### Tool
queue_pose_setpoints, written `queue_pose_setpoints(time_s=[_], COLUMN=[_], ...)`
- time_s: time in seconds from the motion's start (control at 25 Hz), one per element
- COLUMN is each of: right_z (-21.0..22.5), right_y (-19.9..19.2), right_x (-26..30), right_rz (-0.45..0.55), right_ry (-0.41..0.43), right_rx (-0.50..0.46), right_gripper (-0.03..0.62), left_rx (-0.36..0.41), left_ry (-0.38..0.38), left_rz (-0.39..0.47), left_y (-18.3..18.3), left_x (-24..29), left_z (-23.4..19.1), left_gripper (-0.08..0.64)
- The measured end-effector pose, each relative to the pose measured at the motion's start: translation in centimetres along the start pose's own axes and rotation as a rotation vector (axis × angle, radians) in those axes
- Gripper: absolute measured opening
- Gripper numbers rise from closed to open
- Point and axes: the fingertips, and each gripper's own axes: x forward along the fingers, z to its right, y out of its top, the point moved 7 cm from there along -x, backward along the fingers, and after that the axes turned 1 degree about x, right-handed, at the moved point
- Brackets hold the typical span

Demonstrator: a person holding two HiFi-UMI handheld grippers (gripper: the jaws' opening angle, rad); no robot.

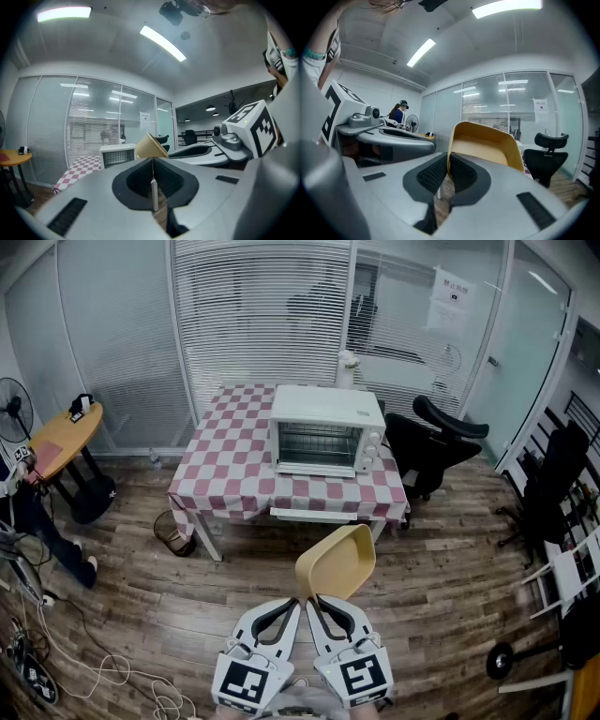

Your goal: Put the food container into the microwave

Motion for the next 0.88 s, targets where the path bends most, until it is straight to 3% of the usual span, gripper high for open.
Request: queue_pose_setpoints(time_s=[0.44,0.88], right_z=[1.0,5.1], right_y=[-1.1,0.0], right_x=[0.6,8.8], right_rz=[-0.034,-0.035], right_ry=[0.024,-0.037], right_rx=[0.031,0.022], right_gripper=[0.014,0.014], left_rx=[-0.039,-0.016], left_ry=[-0.008,-0.083], left_rz=[-0.043,-0.014], left_y=[-1.5,-0.6], left_x=[1.2,8.4], left_z=[0.0,-7.6], left_gripper=[0.014,0.014])
